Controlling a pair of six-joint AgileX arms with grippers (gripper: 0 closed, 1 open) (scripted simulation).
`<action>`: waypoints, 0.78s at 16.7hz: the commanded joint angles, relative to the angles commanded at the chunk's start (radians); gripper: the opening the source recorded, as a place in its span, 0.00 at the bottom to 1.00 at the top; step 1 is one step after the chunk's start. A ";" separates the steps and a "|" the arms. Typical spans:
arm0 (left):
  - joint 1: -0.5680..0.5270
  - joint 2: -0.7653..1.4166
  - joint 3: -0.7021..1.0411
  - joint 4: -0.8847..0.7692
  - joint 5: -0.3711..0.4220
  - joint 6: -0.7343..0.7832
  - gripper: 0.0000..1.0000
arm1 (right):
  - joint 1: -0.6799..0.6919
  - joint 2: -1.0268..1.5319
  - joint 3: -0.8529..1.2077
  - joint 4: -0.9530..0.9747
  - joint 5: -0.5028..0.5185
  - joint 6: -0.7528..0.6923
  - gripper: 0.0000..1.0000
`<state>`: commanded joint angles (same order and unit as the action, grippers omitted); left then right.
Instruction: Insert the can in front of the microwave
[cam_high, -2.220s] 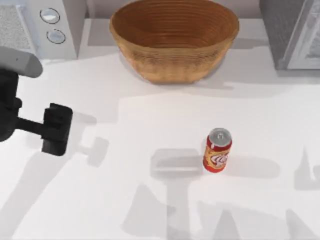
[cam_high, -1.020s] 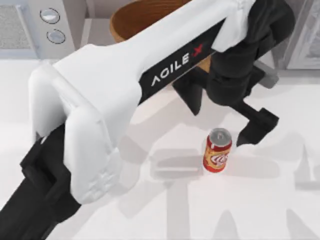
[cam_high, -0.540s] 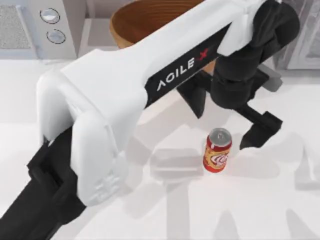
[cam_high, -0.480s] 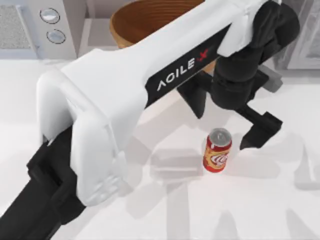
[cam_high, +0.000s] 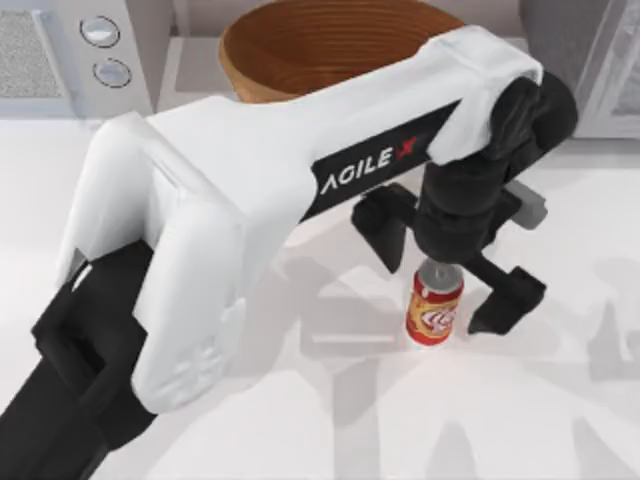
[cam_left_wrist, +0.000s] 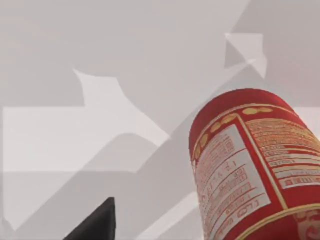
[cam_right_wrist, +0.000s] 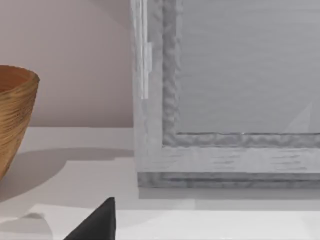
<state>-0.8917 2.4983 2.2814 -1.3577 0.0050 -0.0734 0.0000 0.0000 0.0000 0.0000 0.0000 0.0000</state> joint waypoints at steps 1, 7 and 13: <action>0.000 -0.004 -0.022 0.021 0.000 0.000 1.00 | 0.000 0.000 0.000 0.000 0.000 0.000 1.00; 0.000 -0.007 -0.035 0.033 0.000 0.000 0.92 | 0.000 0.000 0.000 0.000 0.000 0.000 1.00; 0.000 -0.007 -0.035 0.033 0.000 0.000 0.47 | 0.000 0.000 0.000 0.000 0.000 0.000 1.00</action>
<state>-0.8921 2.4915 2.2469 -1.3249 0.0049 -0.0738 0.0000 0.0000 0.0000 0.0000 0.0000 0.0000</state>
